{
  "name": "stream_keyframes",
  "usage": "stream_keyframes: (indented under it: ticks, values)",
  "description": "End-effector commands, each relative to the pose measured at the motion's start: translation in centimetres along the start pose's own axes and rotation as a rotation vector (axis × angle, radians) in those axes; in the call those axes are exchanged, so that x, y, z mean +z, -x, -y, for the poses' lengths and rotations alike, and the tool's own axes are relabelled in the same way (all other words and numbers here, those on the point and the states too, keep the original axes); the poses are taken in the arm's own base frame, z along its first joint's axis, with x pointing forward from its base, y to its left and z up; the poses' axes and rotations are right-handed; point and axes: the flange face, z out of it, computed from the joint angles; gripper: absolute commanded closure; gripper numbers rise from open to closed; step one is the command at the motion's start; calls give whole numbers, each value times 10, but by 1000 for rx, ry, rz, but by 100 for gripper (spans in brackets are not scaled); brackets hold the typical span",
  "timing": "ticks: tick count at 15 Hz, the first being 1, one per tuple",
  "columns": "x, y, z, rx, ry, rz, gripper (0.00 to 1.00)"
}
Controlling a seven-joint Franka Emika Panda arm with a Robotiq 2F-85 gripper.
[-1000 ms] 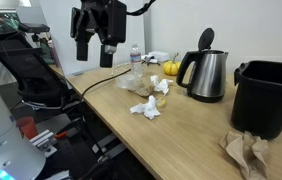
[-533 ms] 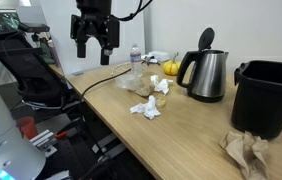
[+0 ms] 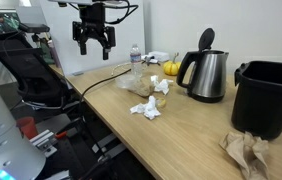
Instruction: Move the tape to the right
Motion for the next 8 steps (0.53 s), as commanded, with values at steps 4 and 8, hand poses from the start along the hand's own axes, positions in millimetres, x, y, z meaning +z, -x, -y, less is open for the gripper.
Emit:
stream_keyframes:
  ticks: [4, 8]
  values:
    - [-1, 0, -3, -6, -5, -2, 0]
    - [4, -21, 9, 137, -102, -75, 0]
